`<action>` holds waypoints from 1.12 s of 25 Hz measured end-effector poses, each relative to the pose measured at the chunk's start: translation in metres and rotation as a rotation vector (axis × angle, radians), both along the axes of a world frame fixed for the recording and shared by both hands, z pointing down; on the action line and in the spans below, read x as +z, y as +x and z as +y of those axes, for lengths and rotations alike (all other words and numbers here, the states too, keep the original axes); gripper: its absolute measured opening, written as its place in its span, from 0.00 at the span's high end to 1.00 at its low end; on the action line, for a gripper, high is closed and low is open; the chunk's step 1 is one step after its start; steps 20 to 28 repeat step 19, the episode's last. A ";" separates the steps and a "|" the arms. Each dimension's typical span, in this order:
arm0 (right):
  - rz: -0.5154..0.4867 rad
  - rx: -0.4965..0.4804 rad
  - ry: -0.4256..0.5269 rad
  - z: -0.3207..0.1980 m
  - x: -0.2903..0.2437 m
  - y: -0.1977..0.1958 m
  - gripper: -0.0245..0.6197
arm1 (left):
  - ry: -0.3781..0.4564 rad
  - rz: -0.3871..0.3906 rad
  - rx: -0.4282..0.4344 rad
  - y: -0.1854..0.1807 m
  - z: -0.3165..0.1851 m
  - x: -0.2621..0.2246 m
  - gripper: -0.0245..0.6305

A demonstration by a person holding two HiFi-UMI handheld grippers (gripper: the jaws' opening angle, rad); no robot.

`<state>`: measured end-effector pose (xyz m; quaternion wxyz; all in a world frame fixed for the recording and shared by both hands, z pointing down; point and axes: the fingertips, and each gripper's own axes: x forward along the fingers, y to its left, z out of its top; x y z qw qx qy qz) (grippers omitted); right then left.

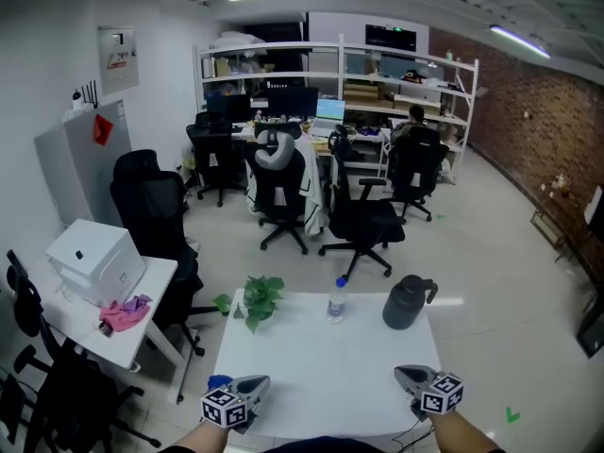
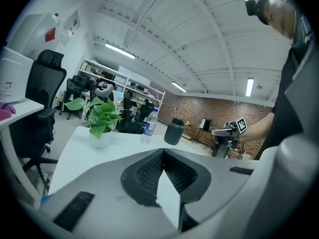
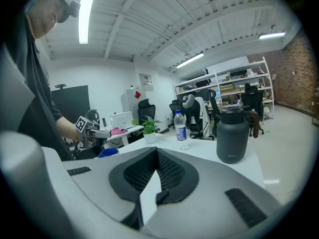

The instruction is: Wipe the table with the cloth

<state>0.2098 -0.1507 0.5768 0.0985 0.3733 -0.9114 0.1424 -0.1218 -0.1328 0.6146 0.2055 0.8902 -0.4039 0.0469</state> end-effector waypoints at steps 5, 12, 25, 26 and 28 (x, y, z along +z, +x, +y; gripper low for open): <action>0.009 0.003 -0.009 0.002 0.002 0.006 0.95 | -0.018 0.000 -0.016 -0.007 0.005 0.003 0.96; 0.015 -0.001 -0.009 0.003 0.002 0.006 0.95 | -0.040 -0.006 -0.033 -0.018 0.012 0.009 0.96; 0.016 -0.013 -0.011 0.004 0.002 0.004 0.95 | -0.046 -0.003 -0.031 -0.017 0.013 0.010 0.96; 0.016 -0.013 -0.011 0.004 0.002 0.004 0.95 | -0.046 -0.003 -0.031 -0.017 0.013 0.010 0.96; 0.016 -0.013 -0.011 0.004 0.002 0.004 0.95 | -0.046 -0.003 -0.031 -0.017 0.013 0.010 0.96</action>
